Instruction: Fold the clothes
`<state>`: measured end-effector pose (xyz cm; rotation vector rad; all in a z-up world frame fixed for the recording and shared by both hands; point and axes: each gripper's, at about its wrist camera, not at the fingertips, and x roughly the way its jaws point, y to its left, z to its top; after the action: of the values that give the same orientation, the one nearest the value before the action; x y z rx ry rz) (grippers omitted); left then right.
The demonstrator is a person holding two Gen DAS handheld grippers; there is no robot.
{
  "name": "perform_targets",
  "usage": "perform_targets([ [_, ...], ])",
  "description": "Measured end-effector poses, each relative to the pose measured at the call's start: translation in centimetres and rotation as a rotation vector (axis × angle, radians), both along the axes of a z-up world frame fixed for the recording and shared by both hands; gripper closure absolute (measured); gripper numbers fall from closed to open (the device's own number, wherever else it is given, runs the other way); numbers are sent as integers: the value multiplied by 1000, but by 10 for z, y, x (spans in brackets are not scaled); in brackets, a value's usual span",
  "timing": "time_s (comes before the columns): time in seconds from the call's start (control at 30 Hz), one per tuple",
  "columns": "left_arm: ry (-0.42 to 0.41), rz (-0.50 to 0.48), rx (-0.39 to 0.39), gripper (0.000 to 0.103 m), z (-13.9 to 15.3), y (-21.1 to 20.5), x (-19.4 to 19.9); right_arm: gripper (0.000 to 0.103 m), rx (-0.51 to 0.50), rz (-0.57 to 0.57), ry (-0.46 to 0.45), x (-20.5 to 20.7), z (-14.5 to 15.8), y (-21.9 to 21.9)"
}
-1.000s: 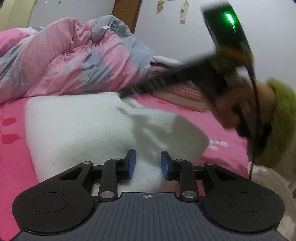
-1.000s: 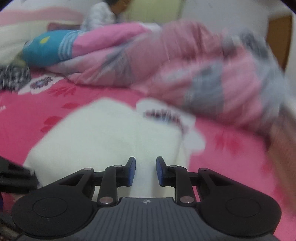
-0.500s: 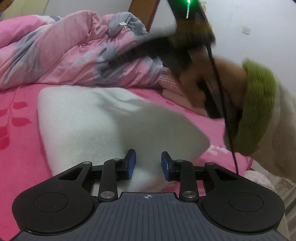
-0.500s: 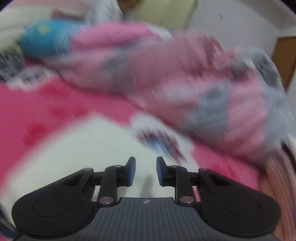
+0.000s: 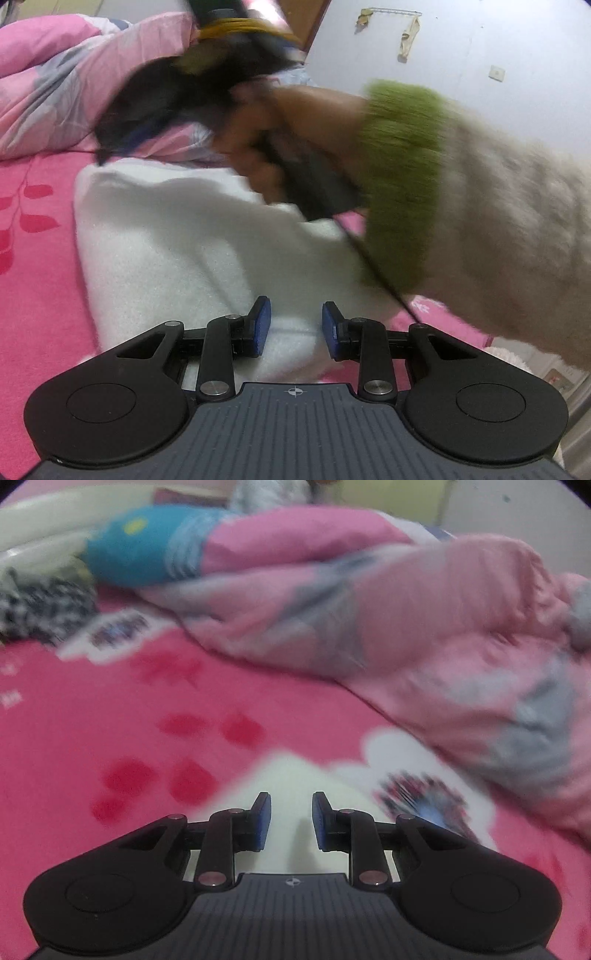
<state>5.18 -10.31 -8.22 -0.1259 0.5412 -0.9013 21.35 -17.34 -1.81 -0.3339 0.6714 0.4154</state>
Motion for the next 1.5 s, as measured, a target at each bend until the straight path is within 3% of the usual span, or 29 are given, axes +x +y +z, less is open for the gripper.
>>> perform_targets([
  [0.13,-1,4,7,73,-1,-1,2,76,-67,-15,101,36,-48,19],
  [0.27,2,0,-4,73,-1,2,-1,76,-59,-36,75,25,-38,16],
  [0.37,1,2,-9,73,-1,3,-3,76,43,-55,22,-1,-10,2],
  [0.47,4,1,-14,73,-1,5,-5,76,118,6,-5,-35,15,-10],
  [0.6,-2,3,-9,73,-2,6,-5,76,71,64,54,-59,5,-12],
  [0.63,-3,7,-8,73,-2,6,-5,76,26,58,81,-58,-13,-11],
  [0.67,0,7,-11,73,-2,8,-3,75,28,62,46,-62,-27,-12],
  [0.73,4,6,-17,73,-3,10,-3,75,70,32,54,-60,-22,-14],
  [0.87,-14,4,-10,73,-1,7,-8,75,53,56,33,-72,3,-7],
  [0.93,-18,6,-8,73,-1,7,-9,76,132,99,17,-83,14,-10],
  [1.0,-20,5,-6,73,-1,7,-9,76,120,113,45,-84,4,-8],
  [1.03,-22,6,-4,73,0,8,-10,76,44,113,64,-82,-15,-3],
  [1.13,-52,5,12,73,1,10,-13,75,114,94,67,-79,-26,-10],
  [1.23,-84,-3,36,72,6,16,-28,75,119,79,72,-83,-12,-13],
  [1.4,-36,-8,50,70,19,30,-47,75,218,113,17,-115,22,-26],
  [1.5,35,17,50,70,19,38,-57,74,114,142,55,-121,-15,-13],
])
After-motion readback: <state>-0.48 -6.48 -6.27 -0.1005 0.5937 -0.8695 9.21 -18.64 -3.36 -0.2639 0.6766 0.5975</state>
